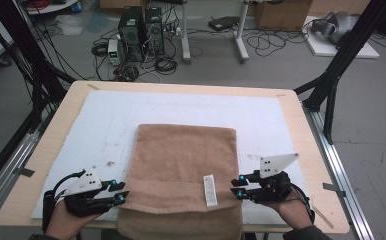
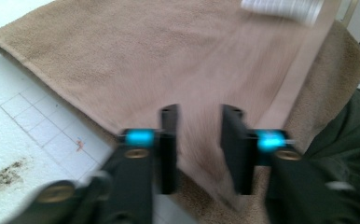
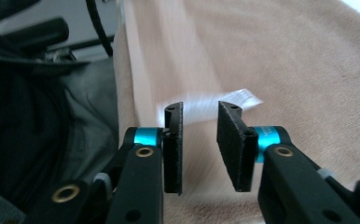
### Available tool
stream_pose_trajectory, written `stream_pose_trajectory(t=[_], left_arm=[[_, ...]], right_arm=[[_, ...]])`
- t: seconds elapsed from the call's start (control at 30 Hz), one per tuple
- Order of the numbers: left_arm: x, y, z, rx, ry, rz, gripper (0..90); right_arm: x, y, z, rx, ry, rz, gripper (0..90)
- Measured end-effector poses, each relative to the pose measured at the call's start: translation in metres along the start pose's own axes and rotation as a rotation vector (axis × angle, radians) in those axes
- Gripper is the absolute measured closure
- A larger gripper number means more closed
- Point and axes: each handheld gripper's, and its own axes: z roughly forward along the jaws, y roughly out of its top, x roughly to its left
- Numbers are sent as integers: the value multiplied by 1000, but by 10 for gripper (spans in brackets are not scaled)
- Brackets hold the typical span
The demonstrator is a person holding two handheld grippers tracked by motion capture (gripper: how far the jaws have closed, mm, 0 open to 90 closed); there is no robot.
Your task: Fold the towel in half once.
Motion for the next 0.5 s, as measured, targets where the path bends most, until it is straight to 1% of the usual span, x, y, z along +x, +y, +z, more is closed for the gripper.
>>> stream_pose_trajectory(t=[0.03,0.07,0.13,0.17,0.2,0.23,0.27,0.3,0.33,0.37,0.4,0.43,0.47,0.5], left_arm=[[3,3,2,-3,6,6,583],[8,7,7,-10,23,15,569],[18,14,16,-21,44,7,535],[25,17,21,-25,66,7,525],[33,21,27,-32,87,-8,516],[42,24,33,-47,92,-40,507],[50,27,39,-54,110,-54,503],[59,29,45,-53,131,-64,508],[67,30,51,-49,147,-71,518],[76,31,59,-33,179,-82,529],[85,31,67,-9,179,-119,530],[94,31,74,-3,172,-147,526],[100,30,81,2,183,-169,528],[107,28,87,-6,186,-201,524]], right_arm=[[-5,0,1,-4,-14,15,634],[-10,0,2,-3,-26,24,619],[-26,2,9,9,-75,48,566],[-33,2,12,20,-86,58,550],[-42,3,16,22,-83,79,532],[-52,5,19,25,-103,92,513],[-61,6,22,30,-135,97,506],[-71,7,24,31,-149,118,497],[-81,8,26,38,-175,126,480],[-90,9,30,58,-229,115,443],[-99,8,34,79,-268,124,413],[-111,4,39,97,-285,152,402],[-121,0,43,106,-300,184,399],[-130,-4,47,94,-322,209,396]])
